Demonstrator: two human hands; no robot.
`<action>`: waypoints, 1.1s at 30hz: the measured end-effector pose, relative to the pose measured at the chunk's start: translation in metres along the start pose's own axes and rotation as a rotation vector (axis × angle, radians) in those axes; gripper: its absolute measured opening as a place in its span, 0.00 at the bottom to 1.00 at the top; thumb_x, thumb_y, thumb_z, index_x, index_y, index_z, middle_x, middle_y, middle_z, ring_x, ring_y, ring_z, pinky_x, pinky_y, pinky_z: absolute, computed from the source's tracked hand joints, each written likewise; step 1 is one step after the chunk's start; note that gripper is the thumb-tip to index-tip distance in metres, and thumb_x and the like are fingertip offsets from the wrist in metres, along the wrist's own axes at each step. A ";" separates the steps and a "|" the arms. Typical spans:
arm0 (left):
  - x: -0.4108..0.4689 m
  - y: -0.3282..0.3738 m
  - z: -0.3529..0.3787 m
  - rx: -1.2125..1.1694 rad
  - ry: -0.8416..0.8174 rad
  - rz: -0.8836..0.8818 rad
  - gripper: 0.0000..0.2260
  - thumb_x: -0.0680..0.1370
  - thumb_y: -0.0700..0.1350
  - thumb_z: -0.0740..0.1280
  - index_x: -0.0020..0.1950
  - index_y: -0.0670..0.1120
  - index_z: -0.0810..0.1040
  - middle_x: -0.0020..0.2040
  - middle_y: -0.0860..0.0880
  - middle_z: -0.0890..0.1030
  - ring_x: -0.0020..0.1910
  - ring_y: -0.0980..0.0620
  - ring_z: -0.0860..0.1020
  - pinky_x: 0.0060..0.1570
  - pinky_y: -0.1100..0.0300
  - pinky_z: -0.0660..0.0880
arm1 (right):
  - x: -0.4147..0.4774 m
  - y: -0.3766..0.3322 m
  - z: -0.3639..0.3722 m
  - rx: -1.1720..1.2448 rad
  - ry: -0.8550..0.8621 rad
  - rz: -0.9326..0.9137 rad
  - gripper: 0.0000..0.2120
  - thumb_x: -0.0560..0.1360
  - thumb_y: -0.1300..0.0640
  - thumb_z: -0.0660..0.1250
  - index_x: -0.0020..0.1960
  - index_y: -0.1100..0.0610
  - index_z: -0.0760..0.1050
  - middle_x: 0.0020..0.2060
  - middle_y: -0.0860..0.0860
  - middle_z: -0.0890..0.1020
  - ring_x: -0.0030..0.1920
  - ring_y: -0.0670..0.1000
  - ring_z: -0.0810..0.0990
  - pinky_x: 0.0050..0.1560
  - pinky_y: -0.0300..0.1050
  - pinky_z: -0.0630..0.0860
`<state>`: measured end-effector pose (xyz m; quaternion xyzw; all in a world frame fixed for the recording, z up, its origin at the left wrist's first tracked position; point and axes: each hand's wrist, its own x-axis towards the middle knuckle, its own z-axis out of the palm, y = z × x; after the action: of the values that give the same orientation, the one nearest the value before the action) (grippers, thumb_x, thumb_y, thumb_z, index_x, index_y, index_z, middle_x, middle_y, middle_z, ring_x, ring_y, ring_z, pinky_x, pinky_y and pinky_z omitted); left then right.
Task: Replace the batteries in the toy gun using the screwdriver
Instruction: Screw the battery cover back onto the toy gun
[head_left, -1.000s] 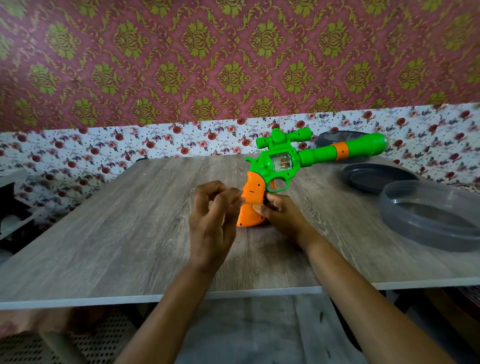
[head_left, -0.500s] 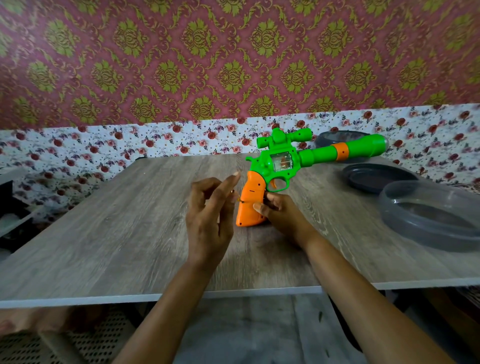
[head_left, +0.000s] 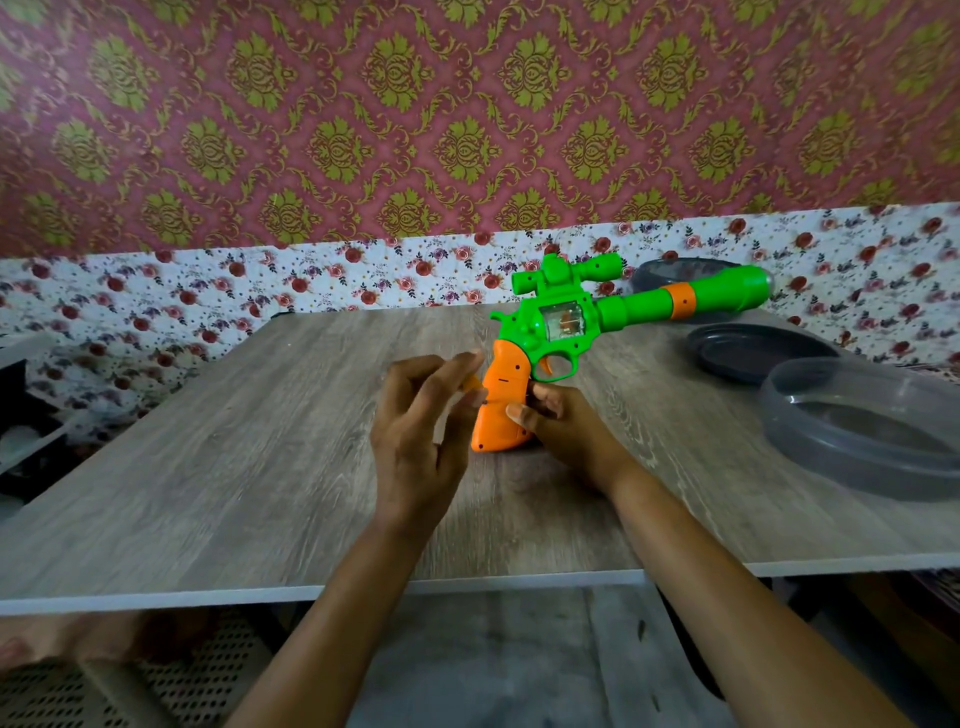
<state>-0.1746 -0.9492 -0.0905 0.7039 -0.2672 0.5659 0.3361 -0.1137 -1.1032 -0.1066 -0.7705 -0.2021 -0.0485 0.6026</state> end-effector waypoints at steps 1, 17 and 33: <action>0.000 0.000 0.000 -0.001 -0.002 0.002 0.10 0.81 0.48 0.59 0.60 0.48 0.72 0.50 0.49 0.71 0.45 0.54 0.75 0.42 0.65 0.72 | 0.000 0.000 0.000 -0.005 0.000 -0.004 0.14 0.76 0.67 0.61 0.62 0.65 0.73 0.58 0.62 0.78 0.59 0.57 0.77 0.57 0.44 0.74; 0.001 0.000 0.001 0.036 0.090 -0.039 0.09 0.78 0.35 0.61 0.56 0.44 0.71 0.52 0.46 0.74 0.49 0.56 0.74 0.48 0.75 0.68 | 0.001 0.000 0.000 0.005 0.013 0.001 0.15 0.76 0.67 0.61 0.62 0.65 0.72 0.57 0.60 0.79 0.54 0.50 0.77 0.52 0.34 0.75; -0.001 0.000 0.001 0.036 0.041 -0.026 0.11 0.79 0.39 0.59 0.61 0.44 0.69 0.53 0.49 0.75 0.49 0.56 0.74 0.49 0.74 0.68 | -0.002 -0.003 0.001 -0.008 0.002 0.005 0.14 0.76 0.67 0.61 0.61 0.65 0.73 0.56 0.60 0.79 0.55 0.52 0.77 0.59 0.45 0.74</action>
<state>-0.1743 -0.9503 -0.0914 0.7015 -0.2411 0.5804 0.3360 -0.1162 -1.1025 -0.1048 -0.7733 -0.1995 -0.0487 0.5999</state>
